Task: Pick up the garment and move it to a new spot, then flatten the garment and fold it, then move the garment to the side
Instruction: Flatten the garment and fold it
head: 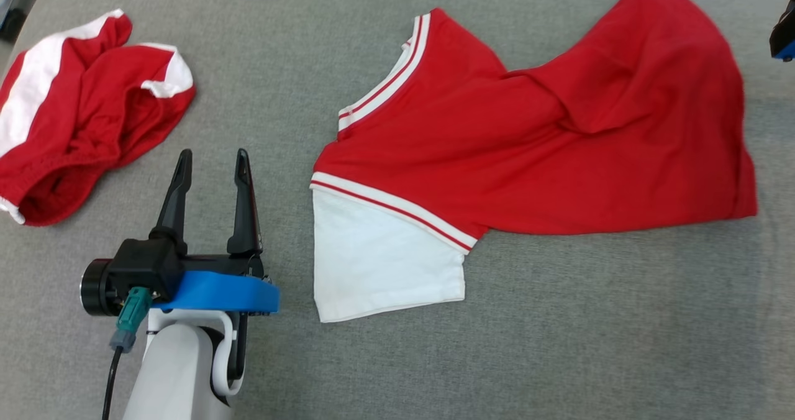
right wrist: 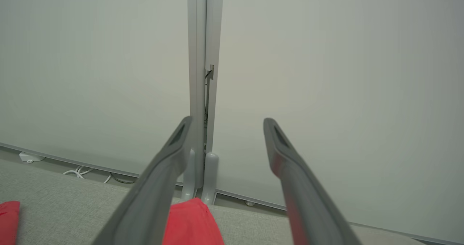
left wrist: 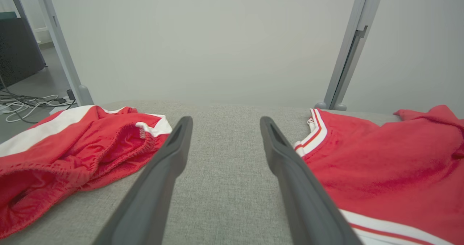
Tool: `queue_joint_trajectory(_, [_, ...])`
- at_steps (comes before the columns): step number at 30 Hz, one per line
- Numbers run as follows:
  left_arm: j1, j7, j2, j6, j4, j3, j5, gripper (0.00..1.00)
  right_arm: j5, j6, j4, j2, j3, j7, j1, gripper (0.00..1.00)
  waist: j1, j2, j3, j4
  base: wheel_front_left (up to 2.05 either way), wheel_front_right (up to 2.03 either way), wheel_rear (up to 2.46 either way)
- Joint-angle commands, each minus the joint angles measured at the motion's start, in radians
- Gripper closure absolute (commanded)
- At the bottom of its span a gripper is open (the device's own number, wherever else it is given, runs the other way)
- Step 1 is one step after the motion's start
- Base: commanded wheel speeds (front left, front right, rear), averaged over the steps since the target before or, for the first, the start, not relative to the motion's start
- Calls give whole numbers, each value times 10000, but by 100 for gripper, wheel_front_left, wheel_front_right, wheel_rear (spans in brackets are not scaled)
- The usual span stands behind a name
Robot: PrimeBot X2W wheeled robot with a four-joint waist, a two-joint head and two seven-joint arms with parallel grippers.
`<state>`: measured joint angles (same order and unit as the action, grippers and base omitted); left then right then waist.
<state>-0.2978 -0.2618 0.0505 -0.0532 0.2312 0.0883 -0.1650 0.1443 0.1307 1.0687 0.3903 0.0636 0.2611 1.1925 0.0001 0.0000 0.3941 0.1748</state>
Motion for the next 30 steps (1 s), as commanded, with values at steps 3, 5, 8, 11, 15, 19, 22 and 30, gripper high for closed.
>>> queue_joint_trajectory(3, [347, -48, -5, -67, 21, -260, 192, 0, 365, 1, -894, -43, -27, 44, -1036, 0, -1, 0, -610, -515, 0, 0, 0])
queue_joint_trajectory(5, [489, -48, 0, -98, 2, -364, 264, 0, 597, 1, -1421, -81, -127, 46, -1566, 0, -1, 0, -803, -661, 0, 0, 0])
queue_joint_trajectory(8, [712, -48, -4, -142, 2, -505, 344, 0, 916, 1, -2188, -137, -229, 46, -2646, 0, -1, 0, -1074, -822, 0, 0, 0])
queue_joint_trajectory(11, [938, -48, -2, -146, -33, -656, 366, 0, 1167, 1, -2960, -251, -315, 47, -3818, 0, -1, 0, -1314, -958, 0, 0, 0])
queue_joint_trajectory(15, [1195, -48, -5, -179, -81, -808, 417, 0, 1361, 1, -3881, -470, -416, 47, -5385, 0, -1, 0, -1561, -1108, 0, 0, 0])
queue_joint_trajectory(19, [1369, -48, -4, -207, -140, -930, 442, 0, 1477, 1, -4510, -660, -294, 49, -6626, 0, -1, 0, -1693, -1219, 0, 0, 0])
queue_joint_trajectory(22, [1439, -48, -4, -234, -155, -947, 451, 0, 1529, 1, -4794, -723, -142, 13, -7153, 0, -1, 0, -1752, -1267, 0, 0, 0])
queue_joint_trajectory(30, [1247, -48, -4, -259, -191, -823, 425, 0, 1685, 1, -4916, -763, 77, -719, -7328, 0, -1, 0, -1603, -1125, 0, 0, 0])
